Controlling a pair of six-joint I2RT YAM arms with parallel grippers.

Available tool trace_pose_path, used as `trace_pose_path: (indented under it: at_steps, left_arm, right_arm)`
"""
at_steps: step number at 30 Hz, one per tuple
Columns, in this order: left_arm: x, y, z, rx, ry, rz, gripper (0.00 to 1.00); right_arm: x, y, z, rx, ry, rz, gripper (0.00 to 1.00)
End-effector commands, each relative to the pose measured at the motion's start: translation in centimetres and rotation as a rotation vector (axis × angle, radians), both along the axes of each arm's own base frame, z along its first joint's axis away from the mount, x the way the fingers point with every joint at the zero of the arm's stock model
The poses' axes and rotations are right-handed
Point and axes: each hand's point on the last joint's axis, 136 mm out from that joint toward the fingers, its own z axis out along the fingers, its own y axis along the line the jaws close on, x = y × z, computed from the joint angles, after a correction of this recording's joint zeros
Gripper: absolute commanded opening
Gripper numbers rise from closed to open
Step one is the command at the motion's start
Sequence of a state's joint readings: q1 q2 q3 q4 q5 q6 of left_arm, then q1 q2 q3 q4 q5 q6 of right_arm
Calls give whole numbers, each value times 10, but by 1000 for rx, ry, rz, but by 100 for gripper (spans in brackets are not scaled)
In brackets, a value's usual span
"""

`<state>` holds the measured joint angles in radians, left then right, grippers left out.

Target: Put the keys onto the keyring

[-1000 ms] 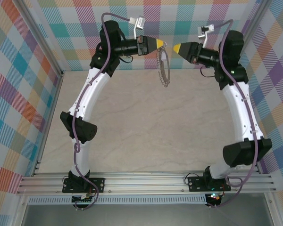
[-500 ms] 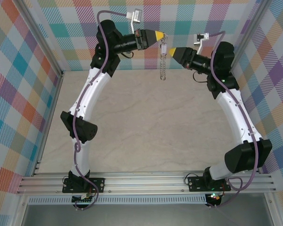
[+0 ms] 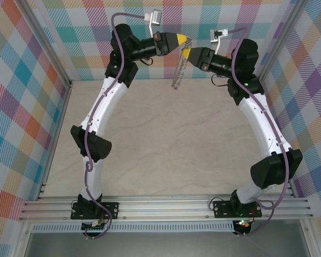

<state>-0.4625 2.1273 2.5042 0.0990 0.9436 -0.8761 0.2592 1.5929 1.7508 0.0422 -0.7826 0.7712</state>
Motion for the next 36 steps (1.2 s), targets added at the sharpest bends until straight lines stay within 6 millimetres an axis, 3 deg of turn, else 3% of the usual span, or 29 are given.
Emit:
trace_pose_path:
  at_steps: [1,13,24,34,36]
  left_arm:
    - [-11,2,23,-55,-63,0,0]
    - [-7,3,27,-84,-55,18,0]
    - [-8,-3,23,-87,-44,7,0]
    - [-6,-3,22,-92,-32,20,0]
    - [-5,-2,22,-95,-25,30,0]
  right_arm:
    - [-11,5,14,0,-71,45,38]
    - [-15,7,14,-2,-66,61,1]
    - [-16,25,25,13,-63,116,0]
    - [-7,26,9,-15,-10,83,0]
    - [-8,25,7,-22,-4,73,9]
